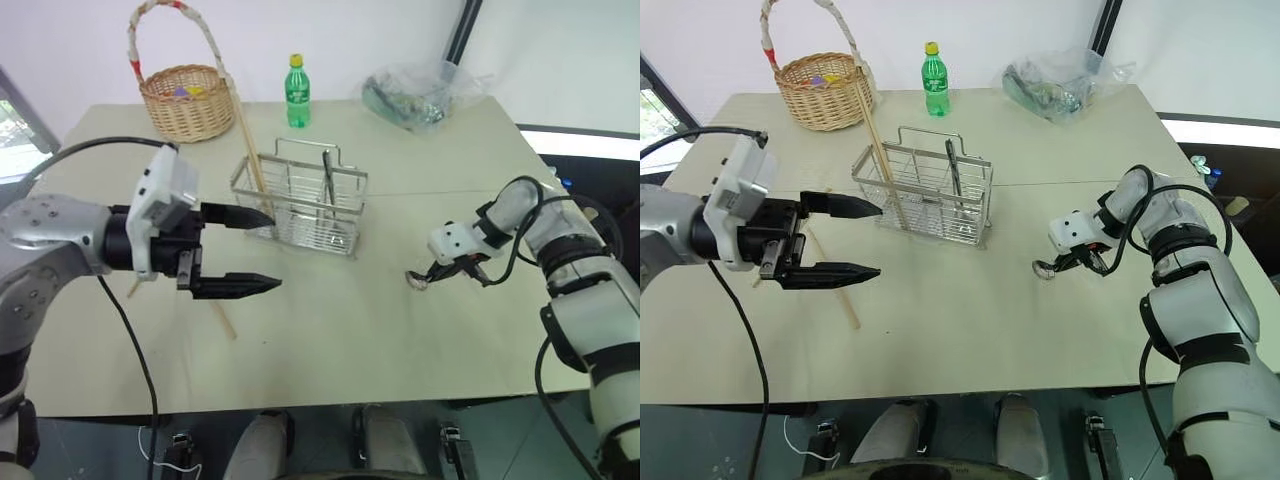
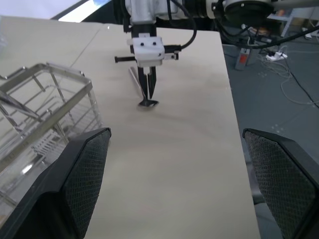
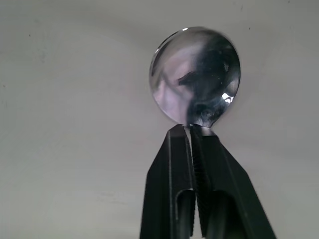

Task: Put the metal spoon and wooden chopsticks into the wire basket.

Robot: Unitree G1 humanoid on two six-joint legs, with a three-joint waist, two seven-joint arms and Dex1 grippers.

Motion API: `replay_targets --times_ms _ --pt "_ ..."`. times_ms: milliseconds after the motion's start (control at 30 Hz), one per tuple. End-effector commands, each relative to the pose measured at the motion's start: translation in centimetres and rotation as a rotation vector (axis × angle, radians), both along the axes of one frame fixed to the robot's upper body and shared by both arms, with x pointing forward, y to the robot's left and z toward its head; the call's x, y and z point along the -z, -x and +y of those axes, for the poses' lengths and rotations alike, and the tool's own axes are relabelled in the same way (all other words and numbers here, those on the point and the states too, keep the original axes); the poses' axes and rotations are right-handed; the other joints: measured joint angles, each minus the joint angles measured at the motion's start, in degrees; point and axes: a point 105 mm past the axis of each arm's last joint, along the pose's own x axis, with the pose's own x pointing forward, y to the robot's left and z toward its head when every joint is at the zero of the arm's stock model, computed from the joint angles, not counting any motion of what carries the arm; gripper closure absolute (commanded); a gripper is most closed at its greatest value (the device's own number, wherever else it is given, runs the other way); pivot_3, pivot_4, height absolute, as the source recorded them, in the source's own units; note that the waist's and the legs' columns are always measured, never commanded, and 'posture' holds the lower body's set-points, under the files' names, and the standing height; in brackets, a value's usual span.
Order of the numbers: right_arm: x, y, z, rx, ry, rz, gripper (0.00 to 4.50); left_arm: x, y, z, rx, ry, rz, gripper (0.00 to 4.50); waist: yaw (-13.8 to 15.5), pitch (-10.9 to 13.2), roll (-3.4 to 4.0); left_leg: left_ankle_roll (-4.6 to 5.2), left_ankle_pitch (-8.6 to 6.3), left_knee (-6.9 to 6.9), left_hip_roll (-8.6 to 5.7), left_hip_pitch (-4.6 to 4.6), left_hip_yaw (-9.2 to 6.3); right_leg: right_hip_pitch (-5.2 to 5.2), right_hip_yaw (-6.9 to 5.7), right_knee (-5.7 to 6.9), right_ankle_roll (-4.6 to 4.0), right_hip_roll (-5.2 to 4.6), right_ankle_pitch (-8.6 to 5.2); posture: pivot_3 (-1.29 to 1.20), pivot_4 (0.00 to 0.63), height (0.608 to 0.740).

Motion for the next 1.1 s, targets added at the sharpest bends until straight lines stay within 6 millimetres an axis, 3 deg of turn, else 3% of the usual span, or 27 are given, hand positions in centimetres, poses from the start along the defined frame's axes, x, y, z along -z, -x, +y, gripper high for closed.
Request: replay_targets --times_ms 33,200,300,367,533,767,933,1033,1100 --pt "-0.5 -0.1 0.3 -0.007 -0.025 -0.019 4.46 -1.0 0.0 -0.1 0.003 0.004 -0.043 0.0 0.0 0.0 0.0 0.0 0.0 0.01 0.0 0.0 0.0 0.0 0.0 0.0 0.0 0.0 0.0 0.0 0.15 0.674" --pt "-1.4 -0.5 0.6 0.015 -0.058 -0.037 4.46 -1.2 -0.6 0.0 -0.004 0.002 -0.056 0.0 0.0 0.0 -0.01 0.0 0.0 0.04 0.0 0.01 0.01 0.01 0.01 0.01 -0.02 0.02 0.01 0.0 0.15 0.674" --pt "-2.1 -0.8 0.8 0.008 -0.062 -0.059 3.63 -1.1 -0.8 0.1 -0.007 -0.001 -0.063 0.0 0.0 0.0 0.0 -0.01 0.0 0.05 0.0 0.0 0.01 0.01 0.02 0.01 -0.03 0.03 0.02 0.0 0.15 0.674" --pt "-2.9 -1.1 0.9 -0.003 -0.068 -0.09 2.67 -1.3 -1.1 0.0 -0.007 0.005 -0.075 0.0 0.0 0.0 0.0 -0.01 0.01 0.05 0.0 0.0 0.01 0.01 0.02 0.01 -0.03 0.04 0.02 0.0 0.15 0.674" --pt "-3.4 -1.3 0.4 0.002 -0.038 -0.107 2.67 -1.6 -1.3 -0.4 0.0 0.016 -0.092 0.0 0.0 0.0 -0.01 -0.01 0.0 0.05 0.0 0.0 0.02 0.01 0.03 0.01 -0.02 0.04 0.03 0.0 0.15 0.674" --pt "-0.8 -0.7 -0.5 0.004 0.022 -0.083 2.67 -1.9 -1.2 -0.6 0.005 0.021 -0.104 0.0 0.0 0.0 -0.02 -0.01 0.01 0.06 0.0 -0.01 0.02 0.01 0.04 0.01 -0.02 0.05 0.03 0.0 0.15 0.674" --pt "0.1 -1.1 0.0 0.015 0.008 -0.115 2.67 -2.3 -1.0 -0.3 -0.006 0.018 -0.11 0.0 -0.2 -0.1 -0.13 -0.01 0.01 0.08 0.01 0.04 0.04 0.04 0.05 0.03 -0.02 0.06 0.03 0.0 0.15 0.674" --pt "0.2 -1.1 0.6 0.019 -0.02 -0.101 3.5 -2.4 -1.1 -0.1 -0.017 0.016 -0.113 0.0 -0.6 -0.1 -0.22 -0.04 0.02 0.09 0.04 0.07 0.03 0.07 0.09 0.02 -0.08 0.13 0.06 0.0 0.15 0.674" --pt "0.2 -1.0 0.6 0.019 -0.024 -0.092 4.46 -2.5 -1.1 0.0 -0.021 0.017 -0.114 0.0 -1.1 -0.1 -0.24 -0.06 0.04 0.11 0.04 0.07 0.01 0.07 0.09 0.04 -0.1 0.14 0.07 0.0 0.15 0.674"
